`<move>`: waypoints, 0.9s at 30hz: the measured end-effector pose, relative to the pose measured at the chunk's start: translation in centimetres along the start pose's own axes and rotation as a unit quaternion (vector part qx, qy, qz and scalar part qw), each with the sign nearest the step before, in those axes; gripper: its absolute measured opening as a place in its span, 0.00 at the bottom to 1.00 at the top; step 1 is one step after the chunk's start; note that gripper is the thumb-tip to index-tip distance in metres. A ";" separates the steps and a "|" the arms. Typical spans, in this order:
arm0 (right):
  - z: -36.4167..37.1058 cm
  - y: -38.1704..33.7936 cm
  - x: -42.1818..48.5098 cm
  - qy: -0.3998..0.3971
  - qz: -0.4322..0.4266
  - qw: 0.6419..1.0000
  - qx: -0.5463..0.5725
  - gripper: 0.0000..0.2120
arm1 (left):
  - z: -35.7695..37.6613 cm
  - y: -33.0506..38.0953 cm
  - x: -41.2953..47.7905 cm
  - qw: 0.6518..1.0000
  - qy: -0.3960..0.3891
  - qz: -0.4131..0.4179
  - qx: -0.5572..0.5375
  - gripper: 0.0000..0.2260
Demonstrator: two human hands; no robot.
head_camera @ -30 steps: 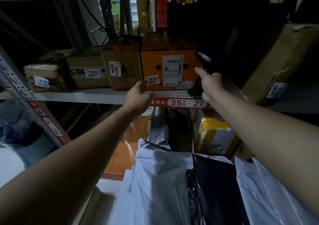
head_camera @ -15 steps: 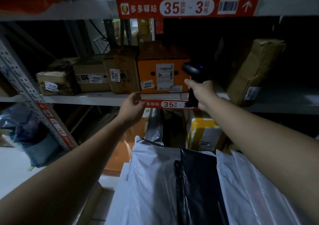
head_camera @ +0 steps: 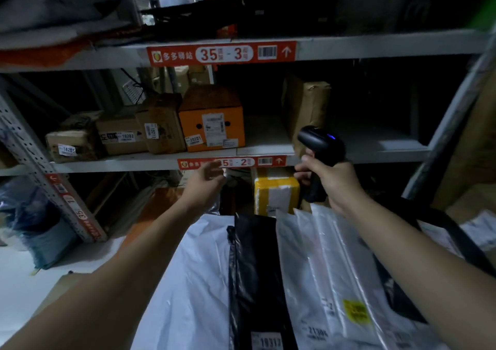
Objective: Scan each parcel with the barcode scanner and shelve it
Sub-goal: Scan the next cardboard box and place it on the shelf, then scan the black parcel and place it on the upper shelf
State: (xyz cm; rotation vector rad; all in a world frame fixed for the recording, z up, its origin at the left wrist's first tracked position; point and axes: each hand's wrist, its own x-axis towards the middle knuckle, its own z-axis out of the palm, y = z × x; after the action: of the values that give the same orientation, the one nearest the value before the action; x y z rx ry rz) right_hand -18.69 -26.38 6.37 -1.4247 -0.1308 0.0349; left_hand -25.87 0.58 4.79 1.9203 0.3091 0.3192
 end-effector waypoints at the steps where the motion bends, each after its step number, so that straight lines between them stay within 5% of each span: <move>1: -1.2 -0.1 -1.2 0.009 -0.005 1.000 -0.011 0.02 | 0.8 0.2 -1.1 1.000 -0.004 -0.003 -0.005 0.16; 27: -26.0 -0.3 -13.4 0.175 0.044 0.983 -0.016 0.06 | 26.5 7.7 -11.7 0.978 -0.205 -0.027 -0.020 0.10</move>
State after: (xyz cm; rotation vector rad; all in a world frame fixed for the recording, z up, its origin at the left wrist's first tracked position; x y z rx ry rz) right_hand -29.09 -53.34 2.15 -1.4473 0.2236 -0.1455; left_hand -26.60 -29.21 1.77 1.8824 0.0774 -0.1094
